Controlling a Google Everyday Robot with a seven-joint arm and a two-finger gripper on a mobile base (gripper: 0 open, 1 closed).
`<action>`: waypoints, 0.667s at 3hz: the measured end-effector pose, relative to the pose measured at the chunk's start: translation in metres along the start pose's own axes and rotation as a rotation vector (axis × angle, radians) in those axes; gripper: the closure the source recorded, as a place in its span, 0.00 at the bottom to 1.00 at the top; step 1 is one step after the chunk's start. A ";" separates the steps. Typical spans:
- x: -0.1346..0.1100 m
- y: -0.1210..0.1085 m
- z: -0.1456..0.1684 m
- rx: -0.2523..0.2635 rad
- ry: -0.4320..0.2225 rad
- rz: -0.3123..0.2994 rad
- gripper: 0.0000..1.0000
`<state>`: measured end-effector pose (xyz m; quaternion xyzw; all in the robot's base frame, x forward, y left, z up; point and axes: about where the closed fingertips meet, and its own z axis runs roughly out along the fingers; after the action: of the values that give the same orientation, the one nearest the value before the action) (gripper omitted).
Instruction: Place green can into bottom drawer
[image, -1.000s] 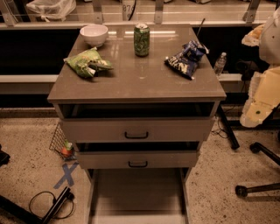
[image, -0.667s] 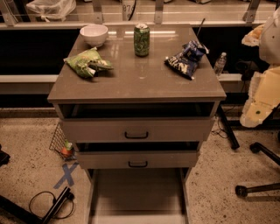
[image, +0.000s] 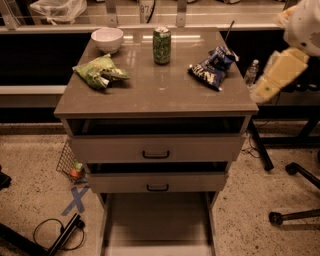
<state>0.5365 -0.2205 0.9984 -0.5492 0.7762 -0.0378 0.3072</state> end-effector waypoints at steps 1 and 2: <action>-0.018 -0.070 0.056 0.076 -0.281 0.109 0.00; -0.037 -0.105 0.088 0.134 -0.474 0.173 0.00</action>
Offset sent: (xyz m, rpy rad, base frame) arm 0.2035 0.0152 -0.0048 0.6904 -0.4326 -0.0317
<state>0.6767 -0.2051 0.9852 -0.4527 0.7225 0.0671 0.5183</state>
